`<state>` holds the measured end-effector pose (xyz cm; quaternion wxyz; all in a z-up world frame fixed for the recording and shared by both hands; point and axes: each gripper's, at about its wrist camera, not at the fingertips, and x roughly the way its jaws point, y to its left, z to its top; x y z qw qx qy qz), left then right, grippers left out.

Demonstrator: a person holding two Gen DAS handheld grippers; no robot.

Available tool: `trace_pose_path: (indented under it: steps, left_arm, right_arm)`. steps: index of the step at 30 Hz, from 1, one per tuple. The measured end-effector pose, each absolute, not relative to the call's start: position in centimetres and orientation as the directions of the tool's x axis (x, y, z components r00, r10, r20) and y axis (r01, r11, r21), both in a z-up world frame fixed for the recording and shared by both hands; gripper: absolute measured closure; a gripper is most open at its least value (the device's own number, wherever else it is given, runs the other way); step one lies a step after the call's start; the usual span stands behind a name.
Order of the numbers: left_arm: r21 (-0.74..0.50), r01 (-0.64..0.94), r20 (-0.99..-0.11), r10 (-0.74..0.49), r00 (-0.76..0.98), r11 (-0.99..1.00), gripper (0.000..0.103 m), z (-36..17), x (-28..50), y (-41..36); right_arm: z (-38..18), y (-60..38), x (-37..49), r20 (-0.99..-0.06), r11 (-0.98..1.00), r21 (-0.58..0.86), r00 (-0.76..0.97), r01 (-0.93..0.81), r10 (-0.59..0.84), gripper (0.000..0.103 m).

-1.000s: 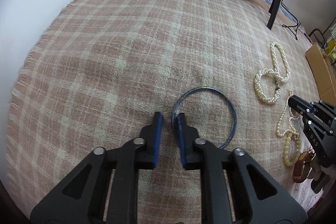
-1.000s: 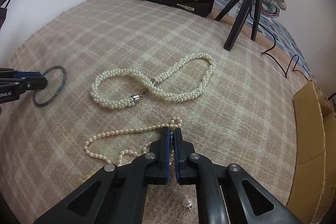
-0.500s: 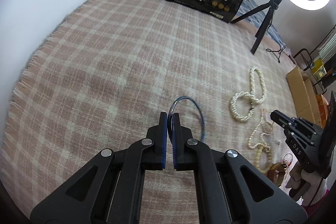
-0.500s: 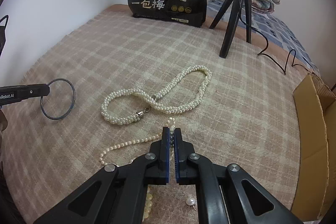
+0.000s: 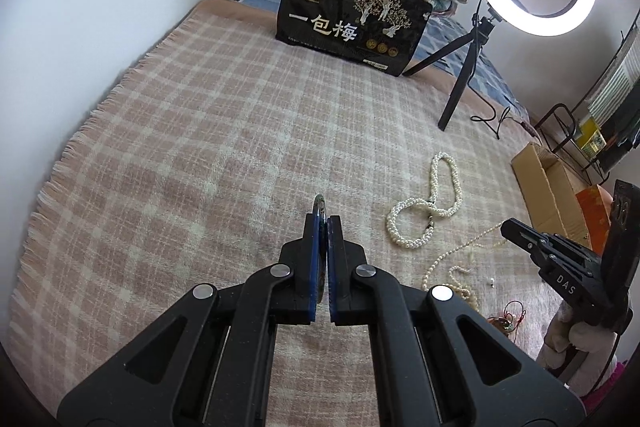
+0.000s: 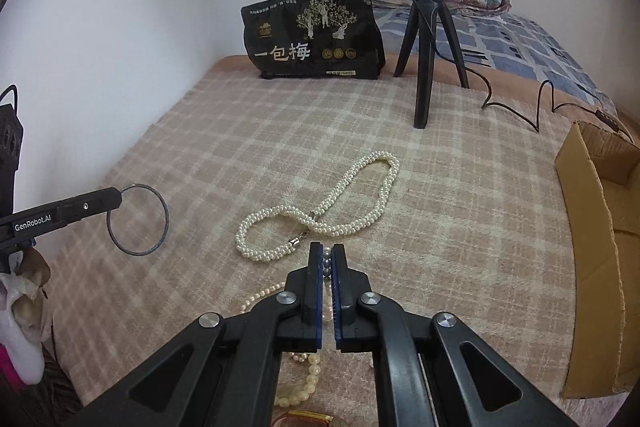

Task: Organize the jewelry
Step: 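Lift and carry black ring with left tool while right carries pearls to box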

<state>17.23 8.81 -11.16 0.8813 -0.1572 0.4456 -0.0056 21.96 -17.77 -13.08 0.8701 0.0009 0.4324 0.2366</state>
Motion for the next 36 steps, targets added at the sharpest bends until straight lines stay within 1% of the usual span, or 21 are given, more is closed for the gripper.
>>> trace_pose_path:
  steps: [8,16,27,36]
  left_arm:
    - [-0.297,-0.099,-0.750,-0.168,0.639,0.950,0.102,-9.1,16.3,8.2]
    - [-0.321,-0.053,-0.717,-0.206,0.666,0.945,0.102,-6.9,15.4,6.7]
    - [-0.338,0.042,-0.675,-0.273,0.685,0.940,0.102,-4.1,15.0,2.4]
    - [-0.339,0.137,-0.658,-0.339,0.672,0.931,0.102,-2.8,15.4,-3.3]
  right_arm:
    - [-7.8,-18.1,20.0,-0.668,0.864,0.235,0.572,-0.445,0.476,0.102]
    - [-3.2,-18.6,17.7,-0.599,0.858,0.223,0.629,-0.463,0.495,0.102]
    - [0.6,-22.2,16.1,-0.538,0.885,0.204,0.708,-0.418,0.458,0.102]
    - [3.5,-28.1,16.2,-0.503,0.930,0.179,0.783,-0.320,0.367,0.102]
